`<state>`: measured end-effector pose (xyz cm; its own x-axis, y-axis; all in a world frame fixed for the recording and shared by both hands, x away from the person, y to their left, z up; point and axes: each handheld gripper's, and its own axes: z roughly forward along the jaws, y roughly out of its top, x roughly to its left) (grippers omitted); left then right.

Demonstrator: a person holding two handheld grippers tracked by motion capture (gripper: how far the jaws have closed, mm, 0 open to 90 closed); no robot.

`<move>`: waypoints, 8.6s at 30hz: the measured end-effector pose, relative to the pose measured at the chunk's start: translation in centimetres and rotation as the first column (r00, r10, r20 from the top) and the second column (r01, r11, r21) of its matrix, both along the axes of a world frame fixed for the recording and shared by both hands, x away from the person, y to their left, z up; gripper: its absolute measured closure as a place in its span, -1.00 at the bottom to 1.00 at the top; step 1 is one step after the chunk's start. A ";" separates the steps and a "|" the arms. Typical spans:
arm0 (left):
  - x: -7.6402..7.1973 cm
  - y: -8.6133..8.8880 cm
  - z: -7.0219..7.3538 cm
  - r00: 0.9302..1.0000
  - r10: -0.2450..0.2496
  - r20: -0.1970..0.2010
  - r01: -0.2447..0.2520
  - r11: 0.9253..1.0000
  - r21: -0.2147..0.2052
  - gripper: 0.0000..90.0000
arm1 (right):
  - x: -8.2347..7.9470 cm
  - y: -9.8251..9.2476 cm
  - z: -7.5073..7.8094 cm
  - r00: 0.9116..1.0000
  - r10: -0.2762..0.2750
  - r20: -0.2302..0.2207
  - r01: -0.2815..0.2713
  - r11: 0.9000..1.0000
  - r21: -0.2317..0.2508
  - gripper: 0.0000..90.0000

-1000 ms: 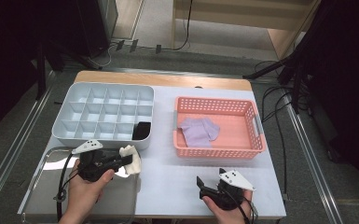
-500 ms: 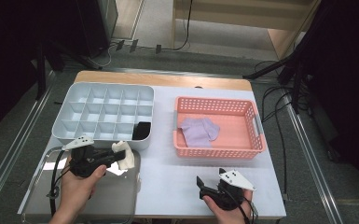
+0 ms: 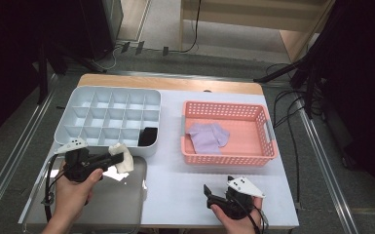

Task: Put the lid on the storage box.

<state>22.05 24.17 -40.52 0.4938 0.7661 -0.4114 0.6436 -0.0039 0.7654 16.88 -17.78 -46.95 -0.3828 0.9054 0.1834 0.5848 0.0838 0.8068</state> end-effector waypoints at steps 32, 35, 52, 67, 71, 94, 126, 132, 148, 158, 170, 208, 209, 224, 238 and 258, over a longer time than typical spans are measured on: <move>5.3 0.4 0.7 0.989 0.142 0.051 -0.141 0.990 -0.029 0.61 | 0.1 0.3 -0.3 1.000 0.001 -0.001 -0.001 1.000 -0.013 -0.69; 5.9 0.1 0.2 0.984 0.168 0.055 -0.168 0.986 0.000 0.58 | 0.1 0.2 -0.3 1.000 -0.001 0.000 0.001 1.000 -0.012 -0.69; 6.4 -1.2 -1.5 0.984 0.180 0.000 -0.179 0.980 0.082 0.57 | 0.0 0.4 -0.8 1.000 -0.005 -0.014 0.004 1.000 -0.016 -0.68; 6.6 -1.7 -2.3 0.989 0.132 -0.064 -0.126 0.988 0.094 0.22 | 0.0 0.6 -1.1 1.000 -0.002 -0.024 0.002 1.000 -0.019 -0.67; 6.3 -1.9 -1.8 0.985 0.163 -0.046 -0.157 0.980 0.123 0.13 | 0.0 0.5 -1.2 1.000 0.001 -0.025 -0.002 1.000 -0.024 -0.65; 6.8 -2.1 -1.5 0.985 0.166 -0.055 -0.160 0.981 0.108 0.70 | 0.0 0.4 -1.1 1.000 0.010 -0.026 -0.010 1.000 -0.017 -0.63; -0.5 -1.6 -1.2 0.983 0.105 0.151 -0.119 0.989 0.085 -0.96 | 0.8 1.4 1.7 0.997 0.024 0.074 -0.025 1.000 0.007 -0.46; -2.0 -1.1 -2.6 0.985 0.107 0.136 -0.121 0.988 0.097 -0.96 | 1.0 1.5 2.3 0.995 0.025 0.100 -0.025 1.000 0.003 -0.38; -2.3 -1.2 -5.8 0.988 0.113 0.102 -0.128 0.978 0.162 -0.96 | 2.1 2.3 4.1 0.990 0.037 0.134 -0.039 0.999 0.014 -0.28; -2.4 -2.1 -6.4 0.990 0.091 0.112 -0.114 0.969 0.218 -0.96 | 2.9 2.7 5.2 0.988 0.021 0.152 -0.026 0.999 0.035 -0.26; -2.3 -2.2 -6.6 0.992 0.079 0.095 -0.099 0.970 0.224 -0.96 | 5.0 2.6 5.8 0.988 -0.011 0.155 0.009 1.000 0.013 -0.26; -2.5 -2.5 -6.6 0.992 0.072 0.104 -0.096 0.965 0.243 -0.96 | 13.0 2.2 3.9 0.993 -0.095 0.070 0.099 0.994 -0.047 0.22; -2.5 -2.4 -6.6 0.992 0.074 0.103 -0.097 0.966 0.242 -0.96 | 13.2 2.1 3.7 0.993 -0.105 0.062 0.108 0.993 -0.049 0.24; -2.5 -2.2 -6.6 0.989 0.090 0.115 -0.114 0.970 0.217 -0.96 | 15.4 1.4 2.9 0.983 -0.164 -0.086 0.160 0.986 -0.055 0.50; -2.5 -2.0 -6.5 0.989 0.098 0.115 -0.122 0.968 0.219 -0.96 | 16.8 1.4 1.7 0.947 -0.176 -0.269 0.140 0.979 -0.147 0.11; -2.4 -2.0 -6.6 0.989 0.103 0.106 -0.124 0.969 0.213 -0.96 | 16.8 2.0 1.9 0.962 -0.089 -0.260 0.053 0.988 -0.142 0.75</move>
